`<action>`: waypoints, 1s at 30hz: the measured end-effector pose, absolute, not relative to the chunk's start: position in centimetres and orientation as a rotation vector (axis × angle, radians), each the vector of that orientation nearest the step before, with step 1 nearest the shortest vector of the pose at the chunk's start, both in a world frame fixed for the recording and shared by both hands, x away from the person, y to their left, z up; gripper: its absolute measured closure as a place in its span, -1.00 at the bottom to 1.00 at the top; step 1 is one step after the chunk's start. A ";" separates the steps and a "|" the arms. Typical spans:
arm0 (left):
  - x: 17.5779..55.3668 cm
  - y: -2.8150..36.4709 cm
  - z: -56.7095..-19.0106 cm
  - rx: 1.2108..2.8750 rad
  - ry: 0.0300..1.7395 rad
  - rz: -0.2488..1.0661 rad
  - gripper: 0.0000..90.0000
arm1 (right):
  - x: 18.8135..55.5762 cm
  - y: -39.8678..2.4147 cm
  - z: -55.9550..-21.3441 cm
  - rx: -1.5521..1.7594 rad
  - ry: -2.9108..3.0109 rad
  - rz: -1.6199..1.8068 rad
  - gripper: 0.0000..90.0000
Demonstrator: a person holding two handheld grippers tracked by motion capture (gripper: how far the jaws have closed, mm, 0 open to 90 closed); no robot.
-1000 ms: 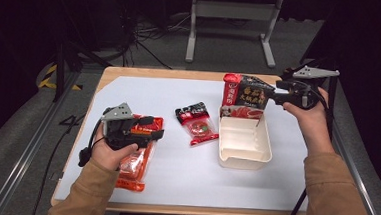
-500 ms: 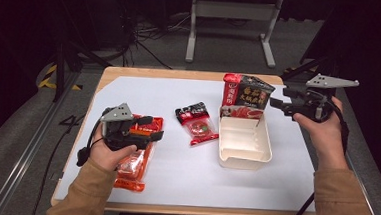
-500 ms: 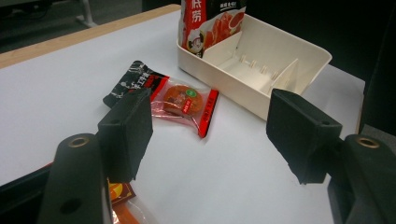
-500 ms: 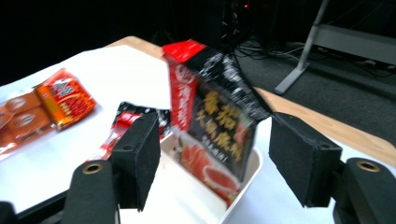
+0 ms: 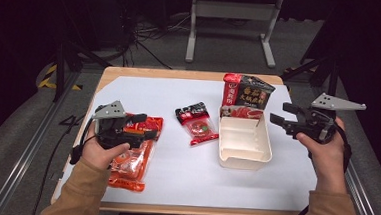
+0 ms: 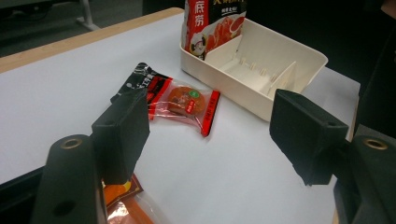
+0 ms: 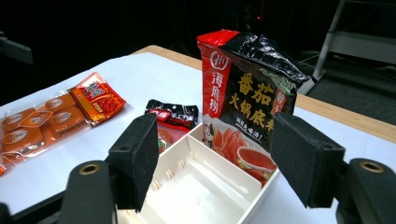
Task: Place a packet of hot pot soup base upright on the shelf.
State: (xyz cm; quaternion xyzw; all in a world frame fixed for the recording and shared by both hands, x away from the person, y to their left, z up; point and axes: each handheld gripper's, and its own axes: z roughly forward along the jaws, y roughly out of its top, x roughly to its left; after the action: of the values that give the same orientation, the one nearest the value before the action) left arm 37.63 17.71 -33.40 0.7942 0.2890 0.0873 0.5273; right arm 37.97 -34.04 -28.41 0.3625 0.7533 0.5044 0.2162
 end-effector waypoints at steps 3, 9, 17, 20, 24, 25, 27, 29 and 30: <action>37.8 18.1 -33.2 1.901 0.716 0.211 -0.36 | 37.6 -33.8 -29.0 0.998 2.085 1.412 -0.29; 38.1 19.2 -32.7 1.887 0.738 0.242 -0.37 | 37.5 -33.2 -29.3 0.977 2.104 1.398 -0.30; 39.1 20.8 -32.3 1.920 0.752 0.301 -0.39 | 37.5 -32.8 -29.9 0.975 2.124 1.386 -0.30; 39.3 21.4 -32.1 1.934 0.741 0.327 -0.44 | 37.5 -33.0 -30.2 0.982 2.125 1.372 -0.30; 39.7 22.3 -32.1 1.945 0.737 0.356 -0.48 | 37.3 -33.4 -30.6 0.997 2.128 1.361 -0.30; 39.8 22.5 -32.2 1.947 0.740 0.359 -0.48 | 37.3 -33.4 -30.7 1.004 2.126 1.362 -0.30; 40.0 22.8 -32.4 1.939 0.755 0.348 -0.49 | 37.3 -33.6 -30.8 1.011 2.126 1.357 -0.30; 40.3 23.2 -32.5 1.942 0.756 0.364 -0.50 | 37.3 -33.6 -30.9 1.019 2.127 1.353 -0.30; 40.4 23.4 -32.6 1.930 0.773 0.359 -0.51 | 37.3 -33.6 -31.0 1.022 2.128 1.352 -0.30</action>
State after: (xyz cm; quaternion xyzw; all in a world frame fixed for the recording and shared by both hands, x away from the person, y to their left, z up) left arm 40.36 23.40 -32.62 0.7958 0.3187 0.1482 0.4932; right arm 37.31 -33.63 -31.00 0.3673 0.7650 0.4859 0.2092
